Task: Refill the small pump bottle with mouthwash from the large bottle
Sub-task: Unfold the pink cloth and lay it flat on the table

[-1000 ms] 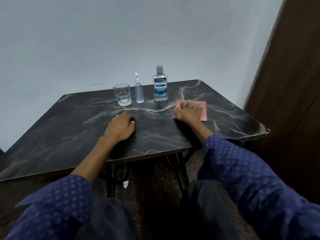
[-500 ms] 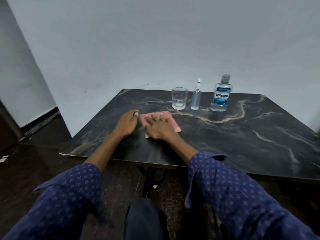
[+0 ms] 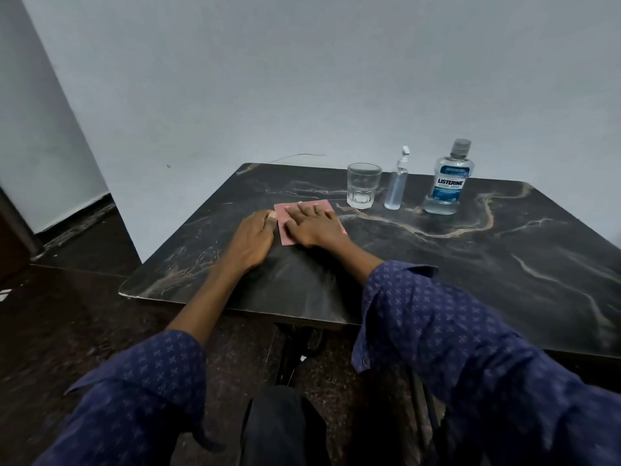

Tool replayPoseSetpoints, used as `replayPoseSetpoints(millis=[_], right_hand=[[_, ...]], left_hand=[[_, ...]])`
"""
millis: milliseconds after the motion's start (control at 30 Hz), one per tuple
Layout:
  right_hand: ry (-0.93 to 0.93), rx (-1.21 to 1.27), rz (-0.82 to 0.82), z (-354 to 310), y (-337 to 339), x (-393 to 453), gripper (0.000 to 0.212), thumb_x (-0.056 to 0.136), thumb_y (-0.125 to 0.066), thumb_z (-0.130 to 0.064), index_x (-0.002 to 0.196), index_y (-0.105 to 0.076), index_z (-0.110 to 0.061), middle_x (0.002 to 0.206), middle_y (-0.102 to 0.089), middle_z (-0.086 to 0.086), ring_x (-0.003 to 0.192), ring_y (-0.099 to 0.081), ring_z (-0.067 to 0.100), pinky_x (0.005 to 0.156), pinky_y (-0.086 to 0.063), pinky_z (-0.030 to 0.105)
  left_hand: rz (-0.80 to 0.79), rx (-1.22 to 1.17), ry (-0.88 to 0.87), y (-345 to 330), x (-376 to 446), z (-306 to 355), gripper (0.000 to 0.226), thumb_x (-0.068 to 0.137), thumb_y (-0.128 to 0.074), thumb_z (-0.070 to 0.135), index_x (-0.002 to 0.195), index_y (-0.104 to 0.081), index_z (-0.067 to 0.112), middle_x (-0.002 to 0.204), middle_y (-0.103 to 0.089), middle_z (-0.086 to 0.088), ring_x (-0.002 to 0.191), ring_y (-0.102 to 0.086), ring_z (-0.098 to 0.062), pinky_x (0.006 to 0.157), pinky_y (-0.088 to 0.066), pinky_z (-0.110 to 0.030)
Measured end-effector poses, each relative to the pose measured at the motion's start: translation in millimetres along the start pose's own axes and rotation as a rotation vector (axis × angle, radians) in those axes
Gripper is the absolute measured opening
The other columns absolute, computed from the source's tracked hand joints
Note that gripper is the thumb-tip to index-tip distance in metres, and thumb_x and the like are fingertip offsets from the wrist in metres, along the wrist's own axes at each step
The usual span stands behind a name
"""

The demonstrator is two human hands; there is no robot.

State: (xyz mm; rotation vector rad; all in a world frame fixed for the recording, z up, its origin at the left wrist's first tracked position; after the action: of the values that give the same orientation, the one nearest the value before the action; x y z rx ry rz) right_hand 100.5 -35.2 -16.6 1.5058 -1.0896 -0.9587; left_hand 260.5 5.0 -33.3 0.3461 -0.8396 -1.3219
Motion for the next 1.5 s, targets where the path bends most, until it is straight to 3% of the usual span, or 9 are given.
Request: replayPoseSetpoints(millis=[467,600,767,867,967,1033,1133,1333,1500], right_hand=[[-0.217,0.008,0.046,79.6,-0.8,-52.7,0.065,0.108,-0.018,-0.052,0.169,-0.014,-0.030,0.178,-0.006,0.005,0.163,-0.004,0.040,0.129,-0.002,0.059],[-0.128,0.022,-0.001,19.2,-5.4,-37.9,0.062,0.111,-0.015,-0.050,0.170,-0.010,-0.030,0.178,0.000,0.005,0.163,0.000,0.042,0.130,0.001,0.058],[0.084,0.023,-0.020,-52.9,-27.8,-74.4,0.060,0.111,-0.015,-0.052,0.169,-0.010,-0.035,0.178,-0.002,0.003,0.163,-0.001,0.039,0.129,0.000,0.057],[0.115,0.028,-0.010,-41.4,-30.5,-106.7,0.058,0.111,-0.017,-0.052,0.168,-0.013,-0.040,0.178,-0.006,-0.001,0.164,-0.002,0.034,0.129,0.000,0.055],[0.036,0.013,-0.002,0.8,-20.6,-131.6,0.057,0.111,-0.017,-0.053,0.167,-0.014,-0.043,0.178,-0.005,-0.004,0.165,-0.002,0.030,0.129,0.000,0.053],[-0.053,0.007,0.017,40.6,-11.0,-143.6,0.058,0.111,-0.015,-0.055,0.168,-0.014,-0.042,0.178,-0.004,-0.004,0.165,-0.003,0.030,0.130,0.000,0.052],[-0.256,-0.005,0.059,117.6,5.3,-171.1,0.060,0.111,-0.013,-0.055,0.168,-0.014,-0.039,0.178,-0.004,-0.003,0.164,-0.005,0.033,0.130,-0.003,0.054],[-0.616,0.035,0.130,167.6,18.1,-202.6,0.062,0.110,-0.016,-0.049,0.169,-0.014,-0.031,0.178,-0.004,0.007,0.163,-0.003,0.041,0.130,-0.001,0.059],[-0.275,0.037,0.095,63.3,-16.4,-190.5,0.062,0.111,-0.012,-0.050,0.169,-0.013,-0.030,0.177,-0.004,0.010,0.163,0.000,0.043,0.129,0.003,0.059]], left_hand=[[-0.036,-0.001,0.023,-3.5,4.3,-7.2,0.044,0.115,-0.030,0.043,0.082,-0.050,0.021,0.096,-0.062,-0.001,0.093,-0.056,-0.025,0.083,-0.037,-0.039],[-0.009,-0.156,0.073,-0.2,2.8,-4.5,0.051,0.115,-0.033,0.044,0.111,-0.070,0.010,0.120,-0.068,-0.005,0.107,-0.055,-0.017,0.092,-0.035,-0.029],[0.030,-0.252,0.099,4.0,4.7,-5.5,0.056,0.114,-0.033,0.047,0.137,-0.070,0.011,0.149,-0.062,-0.011,0.132,-0.056,-0.020,0.105,-0.035,-0.026],[-0.002,-0.172,0.044,1.3,4.9,-6.0,0.052,0.115,-0.032,0.045,0.123,-0.072,0.012,0.133,-0.067,-0.012,0.122,-0.058,-0.022,0.106,-0.040,-0.033],[-0.077,0.072,-0.078,-4.5,2.6,0.6,0.047,0.115,-0.032,0.041,0.089,-0.060,0.015,0.104,-0.065,-0.014,0.106,-0.062,-0.035,0.087,-0.041,-0.042],[-0.105,0.160,-0.112,-4.0,-0.9,3.2,0.044,0.115,-0.030,0.044,0.081,-0.049,0.023,0.103,-0.064,-0.013,0.110,-0.062,-0.036,0.093,-0.042,-0.045],[-0.104,0.226,-0.158,-2.9,-6.7,7.2,0.043,0.115,-0.027,0.046,0.081,-0.045,0.026,0.103,-0.063,-0.013,0.109,-0.061,-0.039,0.107,-0.043,-0.055],[-0.097,0.274,-0.179,-7.6,-5.2,8.2,0.046,0.115,-0.030,0.043,0.087,-0.055,0.016,0.097,-0.063,-0.013,0.089,-0.058,-0.034,0.080,-0.042,-0.044],[-0.120,0.290,-0.193,-13.3,-7.3,22.6,0.048,0.114,-0.028,0.044,0.088,-0.055,0.015,0.094,-0.059,-0.008,0.096,-0.061,-0.039,0.095,-0.045,-0.052]])
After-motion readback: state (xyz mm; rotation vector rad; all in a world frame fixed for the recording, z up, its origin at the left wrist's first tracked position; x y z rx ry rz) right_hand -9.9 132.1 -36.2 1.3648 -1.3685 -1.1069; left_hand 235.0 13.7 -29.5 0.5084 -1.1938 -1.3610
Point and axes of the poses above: each hand's wrist, its own x-axis towards the middle knuckle, its own y-axis out of the back of the hand, z = x × y, the point moved 1 cm from there along x, towards the middle knuckle
